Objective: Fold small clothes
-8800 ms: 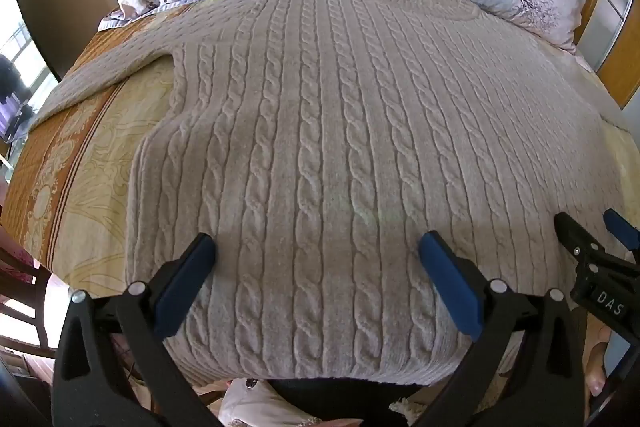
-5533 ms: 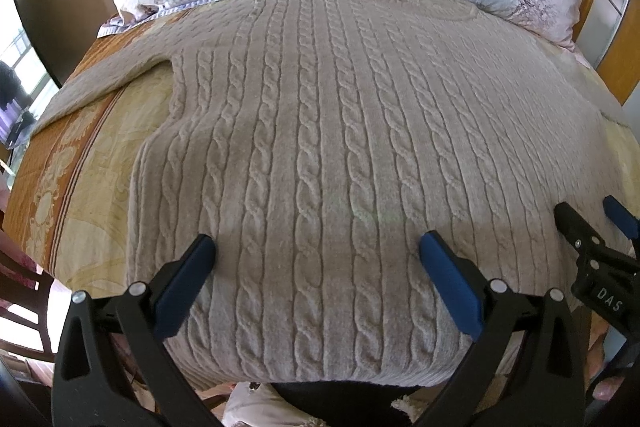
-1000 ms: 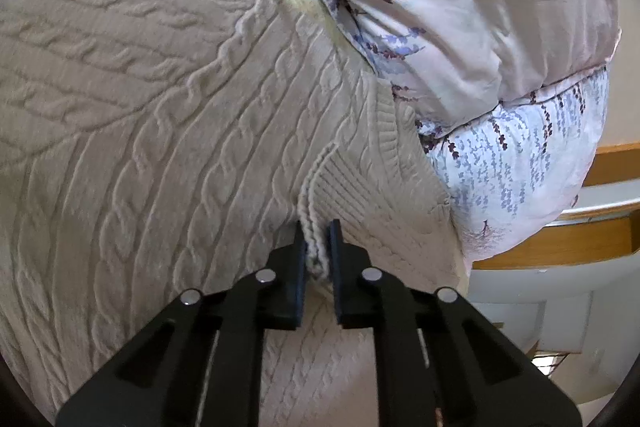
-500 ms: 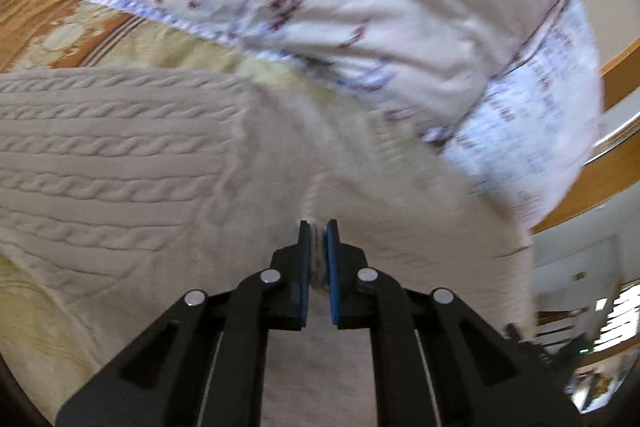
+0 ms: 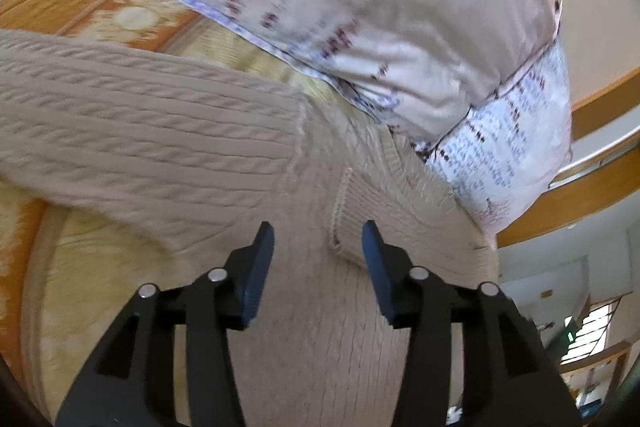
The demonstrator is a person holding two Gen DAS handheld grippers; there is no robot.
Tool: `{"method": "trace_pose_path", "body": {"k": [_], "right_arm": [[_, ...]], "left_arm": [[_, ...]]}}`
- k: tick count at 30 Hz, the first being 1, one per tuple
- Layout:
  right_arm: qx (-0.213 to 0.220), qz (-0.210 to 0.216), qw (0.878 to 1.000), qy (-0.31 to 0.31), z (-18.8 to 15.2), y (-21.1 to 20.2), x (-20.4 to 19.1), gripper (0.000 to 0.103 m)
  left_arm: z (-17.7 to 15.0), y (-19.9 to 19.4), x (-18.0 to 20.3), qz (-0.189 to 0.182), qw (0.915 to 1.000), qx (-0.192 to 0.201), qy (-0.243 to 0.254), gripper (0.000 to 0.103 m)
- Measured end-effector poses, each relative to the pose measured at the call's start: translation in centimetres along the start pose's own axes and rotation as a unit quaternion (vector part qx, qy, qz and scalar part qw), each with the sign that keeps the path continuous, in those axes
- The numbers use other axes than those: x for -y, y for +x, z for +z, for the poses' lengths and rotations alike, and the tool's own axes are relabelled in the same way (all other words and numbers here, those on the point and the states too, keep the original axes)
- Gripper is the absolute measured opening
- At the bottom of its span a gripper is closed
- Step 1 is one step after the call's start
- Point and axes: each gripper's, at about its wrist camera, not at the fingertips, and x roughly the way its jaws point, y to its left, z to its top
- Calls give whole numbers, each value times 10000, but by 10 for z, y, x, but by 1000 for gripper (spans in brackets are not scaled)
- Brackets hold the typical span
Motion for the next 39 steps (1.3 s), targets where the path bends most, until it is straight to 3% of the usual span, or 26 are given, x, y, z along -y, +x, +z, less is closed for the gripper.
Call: {"method": "trace_pose_path", "body": {"k": [1,4,7,10,13,17,20,25,30,39], "right_arm": [[-219,217,9995,104,10,13,0,55],[-817,242,9953,453,26,51,11,55],[-1137,-148,9902,796,27,75,35,48],[-986,-383,9909,831,27,67,44,42],[-800,-581,9939,499,21,51,28,48],[-729,-60,9969,-281,9,40,-8,60],[-950,155,9935,-608,0,47,-32,61],[-1122,481,9894,-785,-13,47,-50,61],[-1090,665,9885,-813,-14,37,-58,64],[-696,712,9920,-772,0,18,-58,66]], "left_arm": [[0,-8,-4,-1,10000,38,-3,50],[-1,-37,-18,117,9996,272,5,55],[-1,-64,-37,302,9982,510,-22,56],[3,-85,-59,404,9971,633,-118,56],[6,-103,-82,605,9949,768,-240,56],[7,-109,-107,701,9935,675,-583,55],[4,-107,-122,668,9921,590,-888,54],[3,-104,-149,583,9847,563,-1544,48],[16,-102,-168,776,9775,773,-1801,48],[37,-112,-201,725,9625,1226,-2310,35]]}}
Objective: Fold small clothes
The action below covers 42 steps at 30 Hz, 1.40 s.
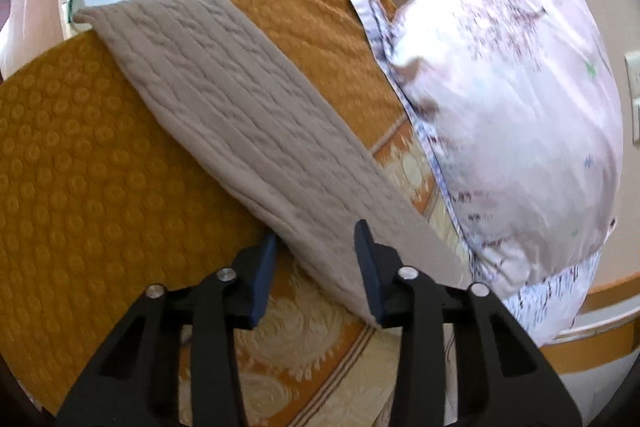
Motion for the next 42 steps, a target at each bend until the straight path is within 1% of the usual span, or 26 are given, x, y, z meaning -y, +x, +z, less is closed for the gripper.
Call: {"method": "trace_pose_path", "body": {"k": [4,7,9,12,15,18,20,22,23,26,27,28,29,31,32,34,35,36,38,40,41,42], "right_arm": [[-91,59,9999,13,-1,2,2,66],[-131,99,9999,24,-3,4,1,66],[-137,114,9998,19,-4,5,1,66],[-140,150,9998,-7,-4,5,1,66],[-85,169,9998,-41,-3,3,1,66],[-8,180,9998,-102,-3,-1,1,66],[21,192,9997,-134,-2,-2,1,66],[35,207,9997,-153,-2,-3,2,66],[34,221,9996,-158,-2,-4,3,66],[35,234,9996,-161,-2,-5,7,66],[45,221,9996,-158,-2,-6,10,66],[57,212,9996,-155,-3,-7,12,66],[76,198,9997,-151,-3,-8,15,66],[123,163,9997,-124,-3,-11,22,66],[144,146,9997,-107,-3,-12,25,66],[177,111,9998,-73,-3,-15,33,66],[176,96,9998,-66,-3,-15,36,66],[173,85,9998,-55,-2,-15,38,66],[149,66,9999,-31,-2,-15,42,66],[122,61,9999,-45,-2,-14,43,66],[99,64,9999,-68,-2,-13,42,66],[66,86,9999,-110,-2,-12,39,66]], "left_arm": [[10,-2,-12,29,9995,102,-309,17],[14,-2,-16,-32,9989,144,-449,8],[14,-3,-14,-99,9987,196,-469,6],[14,-12,2,-246,9986,363,-302,6],[10,-23,32,-530,9974,483,-58,6],[-3,-27,75,-933,9943,424,302,6],[-17,-28,107,-1180,9904,347,625,6],[-40,-22,148,-1480,9834,153,1040,6],[-50,-19,162,-1580,9802,68,1188,6],[-100,5,221,-1955,9619,-426,1863,6],[-117,14,236,-2030,9558,-595,2040,6],[-129,20,244,-2074,9520,-698,2141,6],[-152,35,260,-2127,9441,-922,2343,6],[-182,56,273,-2111,9364,-1174,2546,6],[-200,71,280,-2054,9323,-1363,2647,6],[-224,95,285,-1903,9295,-1612,2717,6],[-232,103,286,-1837,9293,-1673,2734,6],[-242,115,285,-1701,9301,-1706,2775,6],[-258,126,284,-1497,9298,-1634,2937,6],[-271,130,284,-1350,9257,-1575,3164,7],[-275,130,285,-1294,9229,-1575,3268,10],[-279,129,283,-1254,9176,-1637,3399,14]]}}
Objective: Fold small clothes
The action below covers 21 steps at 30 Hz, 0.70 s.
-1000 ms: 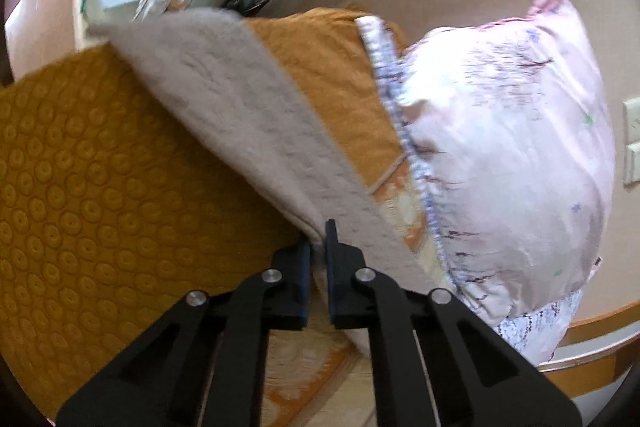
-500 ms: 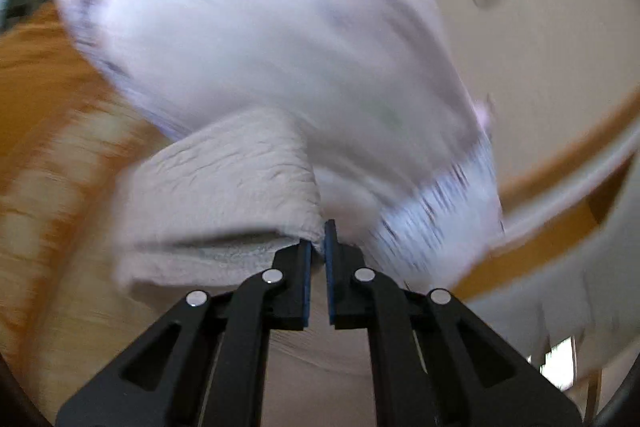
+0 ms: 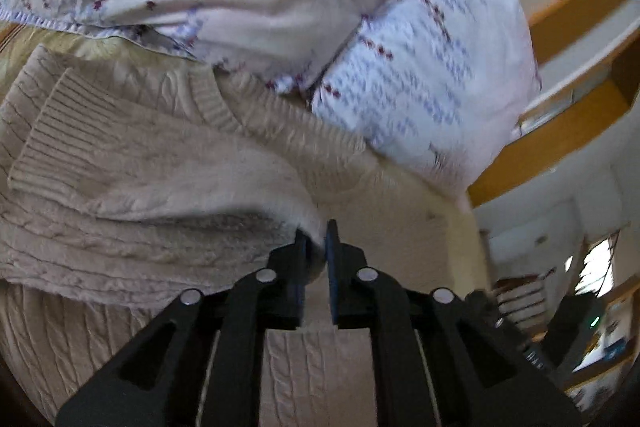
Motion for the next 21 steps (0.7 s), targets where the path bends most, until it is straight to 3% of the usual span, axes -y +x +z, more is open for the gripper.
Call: {"method": "trace_pose_path", "body": {"k": [2,6,11,14,15,17,21], "right_arm": [[-16,39,9999,-103,0,-1,-6,66],[-42,76,9975,-702,2,-6,-33,66],[-117,452,9808,-1891,-4,-2,-100,66],[-237,909,9573,-2735,-20,10,-157,66],[-286,1030,9441,-3120,-29,18,-180,66],[-344,1092,9271,-3568,-41,31,-209,64],[-721,1069,8959,-4251,-65,71,-253,49]], "left_arm": [[-6,-3,1,-70,9997,-203,153,27],[-20,-38,-17,-345,9983,-365,283,33],[-8,-98,-79,232,9997,93,-43,33],[-1,-105,-103,503,9982,121,-294,33],[-2,-106,-111,526,9979,78,-379,32],[-4,-104,-121,649,9969,13,-445,32],[-9,-102,-139,576,9956,-94,-735,28]]}}
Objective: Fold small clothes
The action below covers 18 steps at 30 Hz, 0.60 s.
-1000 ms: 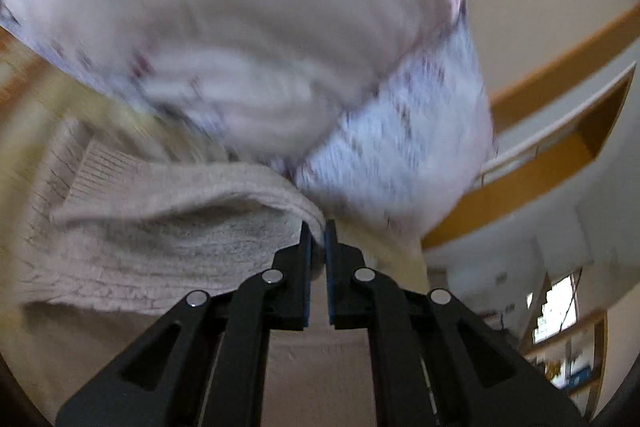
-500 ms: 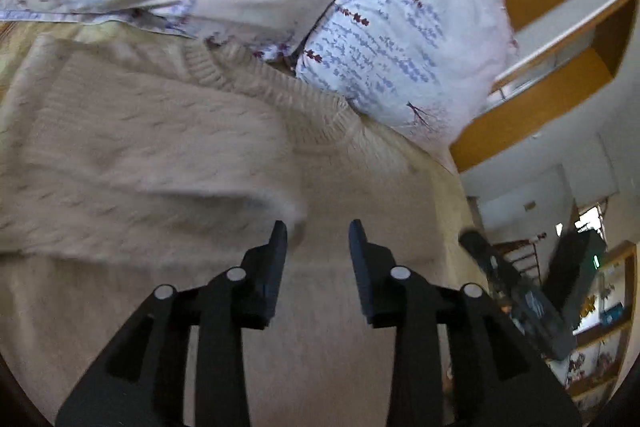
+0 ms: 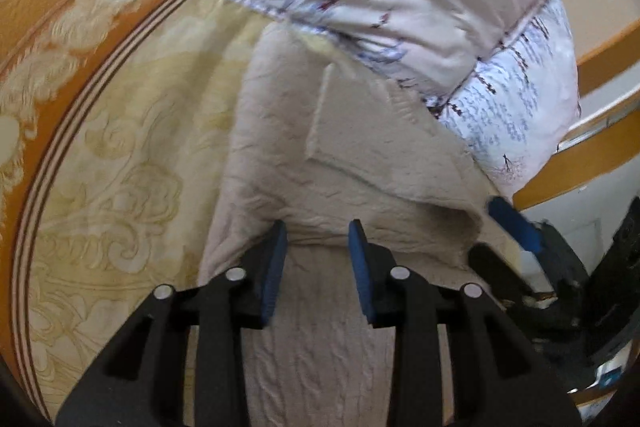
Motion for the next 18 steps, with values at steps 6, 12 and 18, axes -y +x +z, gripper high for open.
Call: {"method": "trace_pose_path", "body": {"k": [6,12,18], "right_arm": [[-345,-13,9992,-211,13,48,-10,43],[-514,-248,9983,-148,9,74,-9,22],[-100,62,9945,1040,5,52,31,6]], "left_arm": [[-2,-1,-10,-248,9995,21,-168,25],[-4,-3,-12,-307,9994,0,-168,23],[-4,-3,-13,-290,9994,-18,-202,19]]}}
